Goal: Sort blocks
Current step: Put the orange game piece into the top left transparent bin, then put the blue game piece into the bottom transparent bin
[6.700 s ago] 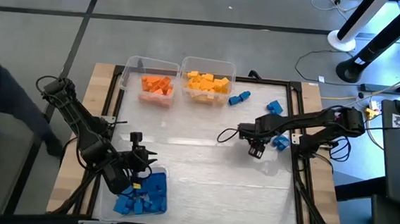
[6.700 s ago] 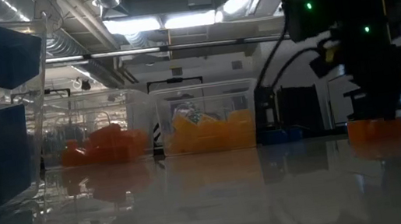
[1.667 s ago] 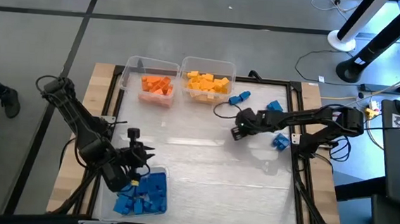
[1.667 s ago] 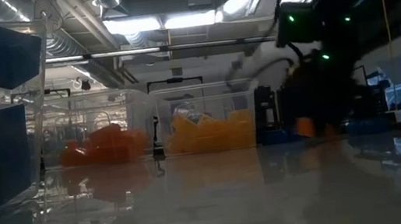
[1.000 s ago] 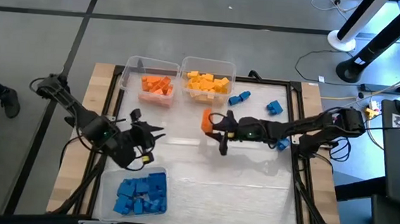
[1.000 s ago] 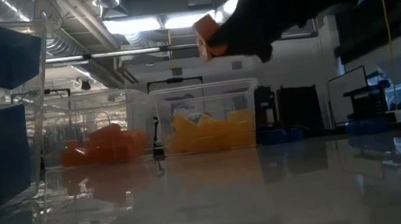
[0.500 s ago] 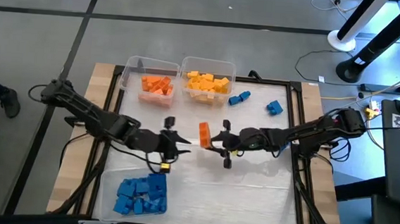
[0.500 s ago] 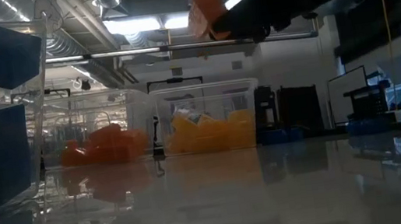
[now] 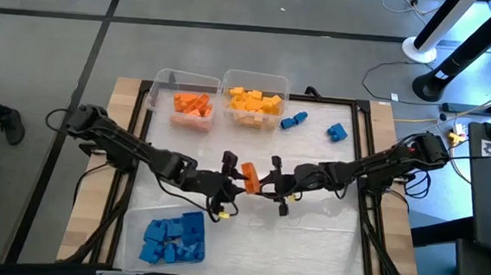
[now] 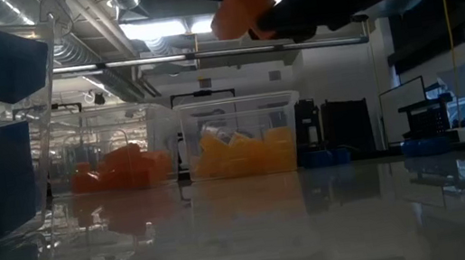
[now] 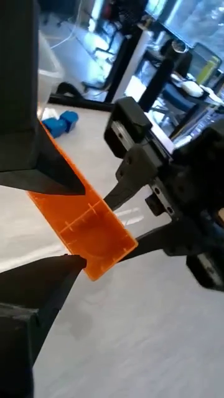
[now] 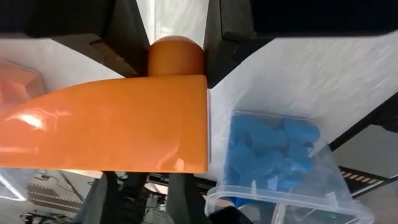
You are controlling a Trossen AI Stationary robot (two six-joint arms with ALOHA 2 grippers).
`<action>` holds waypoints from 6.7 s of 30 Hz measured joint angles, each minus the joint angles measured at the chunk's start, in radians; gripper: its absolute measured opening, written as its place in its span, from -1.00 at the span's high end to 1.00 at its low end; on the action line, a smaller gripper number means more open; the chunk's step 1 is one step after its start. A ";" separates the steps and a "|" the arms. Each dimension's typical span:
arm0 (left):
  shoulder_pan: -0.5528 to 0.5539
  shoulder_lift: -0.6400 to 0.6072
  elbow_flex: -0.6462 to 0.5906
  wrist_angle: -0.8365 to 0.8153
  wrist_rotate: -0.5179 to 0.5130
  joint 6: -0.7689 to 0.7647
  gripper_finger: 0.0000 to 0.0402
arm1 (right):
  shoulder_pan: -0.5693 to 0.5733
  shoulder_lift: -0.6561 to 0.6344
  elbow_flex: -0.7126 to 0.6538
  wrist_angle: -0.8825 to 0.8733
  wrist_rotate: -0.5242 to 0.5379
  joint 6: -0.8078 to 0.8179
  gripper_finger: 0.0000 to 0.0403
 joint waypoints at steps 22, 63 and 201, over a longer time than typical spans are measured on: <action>0.009 0.002 0.000 -0.004 -0.001 0.173 0.30 | -0.001 -0.002 0.000 0.044 -0.075 0.039 0.36; -0.003 -0.325 0.000 -0.347 -0.215 -0.050 0.99 | -0.009 -0.002 0.002 0.063 0.119 0.026 -0.08; 0.268 -0.993 -0.563 -0.239 0.107 -0.741 0.25 | -0.986 -0.352 0.000 -1.191 0.231 0.317 -0.08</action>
